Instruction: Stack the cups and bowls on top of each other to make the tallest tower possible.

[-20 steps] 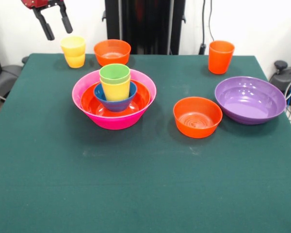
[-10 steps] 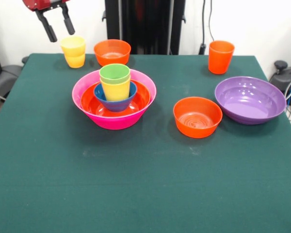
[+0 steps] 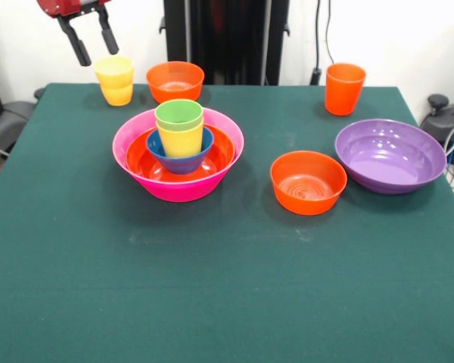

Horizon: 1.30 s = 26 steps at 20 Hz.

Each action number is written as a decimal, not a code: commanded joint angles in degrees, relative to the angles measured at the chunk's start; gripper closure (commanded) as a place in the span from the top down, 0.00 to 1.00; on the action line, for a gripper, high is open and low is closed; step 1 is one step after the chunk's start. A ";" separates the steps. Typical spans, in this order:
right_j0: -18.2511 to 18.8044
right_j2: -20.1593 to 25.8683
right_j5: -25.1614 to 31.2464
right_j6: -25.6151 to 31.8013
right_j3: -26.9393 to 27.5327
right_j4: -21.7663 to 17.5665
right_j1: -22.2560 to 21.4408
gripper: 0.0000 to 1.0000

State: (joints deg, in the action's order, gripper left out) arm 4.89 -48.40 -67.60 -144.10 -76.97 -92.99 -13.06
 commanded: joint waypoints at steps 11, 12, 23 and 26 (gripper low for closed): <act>-1.48 9.53 2.20 -7.31 -0.85 0.75 2.78 1.00; -1.47 9.55 2.32 -7.20 -0.85 0.76 2.87 1.00; -2.34 9.88 1.18 -6.58 -4.66 2.81 -0.04 1.00; -2.77 10.08 1.68 -5.54 -5.82 3.24 -0.54 1.00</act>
State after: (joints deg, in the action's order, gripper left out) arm 3.85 -48.40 -67.60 -144.10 -78.27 -92.95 -14.05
